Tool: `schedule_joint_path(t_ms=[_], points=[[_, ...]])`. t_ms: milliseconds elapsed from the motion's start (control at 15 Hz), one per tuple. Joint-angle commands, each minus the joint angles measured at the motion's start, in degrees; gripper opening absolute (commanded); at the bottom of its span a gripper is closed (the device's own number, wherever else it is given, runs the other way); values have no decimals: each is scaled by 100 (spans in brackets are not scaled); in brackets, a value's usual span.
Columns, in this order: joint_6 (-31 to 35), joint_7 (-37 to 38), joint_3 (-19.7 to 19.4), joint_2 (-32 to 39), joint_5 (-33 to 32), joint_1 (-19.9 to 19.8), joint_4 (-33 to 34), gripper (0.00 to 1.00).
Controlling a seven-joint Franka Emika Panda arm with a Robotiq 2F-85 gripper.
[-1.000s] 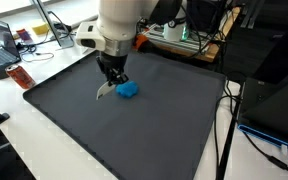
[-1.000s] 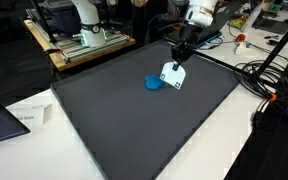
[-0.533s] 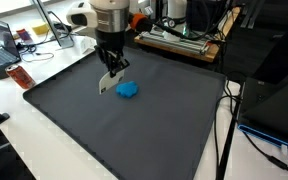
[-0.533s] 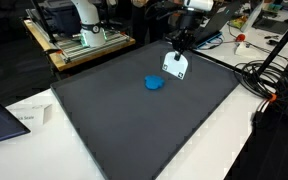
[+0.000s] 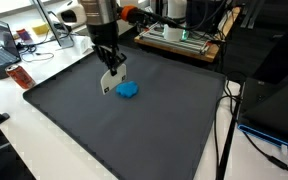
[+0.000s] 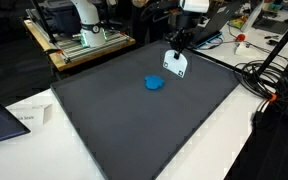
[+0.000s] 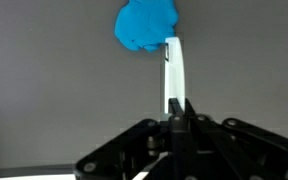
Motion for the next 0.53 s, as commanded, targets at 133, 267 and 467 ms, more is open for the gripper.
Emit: schedule_joint_path(t_ms=[133, 267, 467], points=[[-82, -799, 235, -118, 865, -366, -66, 1], [-291, -904, 238, -79, 1020, -418, -2, 1], [-726, -893, 193, -52, 1025, -424, 81, 1]])
